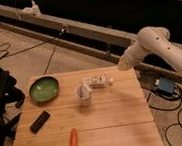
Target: Move the arm in a circular motion
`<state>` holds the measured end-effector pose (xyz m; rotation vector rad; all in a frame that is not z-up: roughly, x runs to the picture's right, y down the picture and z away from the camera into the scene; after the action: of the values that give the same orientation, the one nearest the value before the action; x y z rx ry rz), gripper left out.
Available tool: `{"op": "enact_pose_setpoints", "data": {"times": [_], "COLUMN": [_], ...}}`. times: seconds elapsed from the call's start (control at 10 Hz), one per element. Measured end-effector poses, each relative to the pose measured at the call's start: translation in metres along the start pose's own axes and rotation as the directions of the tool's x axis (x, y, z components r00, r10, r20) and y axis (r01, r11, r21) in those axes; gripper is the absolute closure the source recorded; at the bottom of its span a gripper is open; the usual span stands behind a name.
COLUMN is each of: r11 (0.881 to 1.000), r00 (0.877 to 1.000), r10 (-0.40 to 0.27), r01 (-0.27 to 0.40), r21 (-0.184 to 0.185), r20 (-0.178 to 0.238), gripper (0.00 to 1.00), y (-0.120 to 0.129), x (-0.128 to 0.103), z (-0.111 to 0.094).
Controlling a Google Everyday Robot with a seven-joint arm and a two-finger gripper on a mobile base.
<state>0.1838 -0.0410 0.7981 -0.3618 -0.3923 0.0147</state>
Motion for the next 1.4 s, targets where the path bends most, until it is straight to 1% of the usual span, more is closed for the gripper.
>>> {"op": "enact_pose_setpoints", "data": {"times": [0.1,0.2,0.3,0.4,0.5,0.6,0.7,0.8,0.9,1.0,1.1,1.2,1.3,1.4], "r11": [1.0,0.999,0.997,0.992,0.984,0.977,0.964,0.954,0.949,0.948,0.957,0.971,0.983,0.992], "r00": [1.0,0.999,0.995,0.989,0.976,0.967,0.951,0.942,0.938,0.939,0.952,0.97,0.984,0.994], "r10": [-0.012,-0.047,-0.079,-0.115,-0.162,-0.191,-0.236,-0.263,-0.276,-0.28,-0.257,-0.214,-0.164,-0.111], "r01": [0.012,0.047,0.08,0.118,0.171,0.203,0.255,0.286,0.301,0.303,0.275,0.225,0.169,0.112], "r21": [0.001,-0.005,-0.016,-0.031,-0.048,-0.059,-0.078,-0.089,-0.095,-0.097,-0.097,-0.087,-0.072,-0.054], "r20": [0.005,0.025,0.054,0.097,0.146,0.17,0.199,0.21,0.21,0.201,0.168,0.119,0.068,0.013], "gripper": [1.0,1.0,1.0,1.0,1.0,1.0,1.0,1.0,1.0,1.0,1.0,1.0,1.0,1.0], "y": [-0.011,-0.021,-0.022,-0.016,-0.002,0.009,0.031,0.051,0.065,0.08,0.093,0.099,0.103,0.104], "x": [-0.009,-0.03,-0.051,-0.078,-0.109,-0.125,-0.147,-0.156,-0.158,-0.154,-0.138,-0.113,-0.086,-0.056], "z": [0.005,0.015,0.024,0.034,0.042,0.046,0.051,0.053,0.053,0.05,0.043,0.033,0.022,0.01]}}
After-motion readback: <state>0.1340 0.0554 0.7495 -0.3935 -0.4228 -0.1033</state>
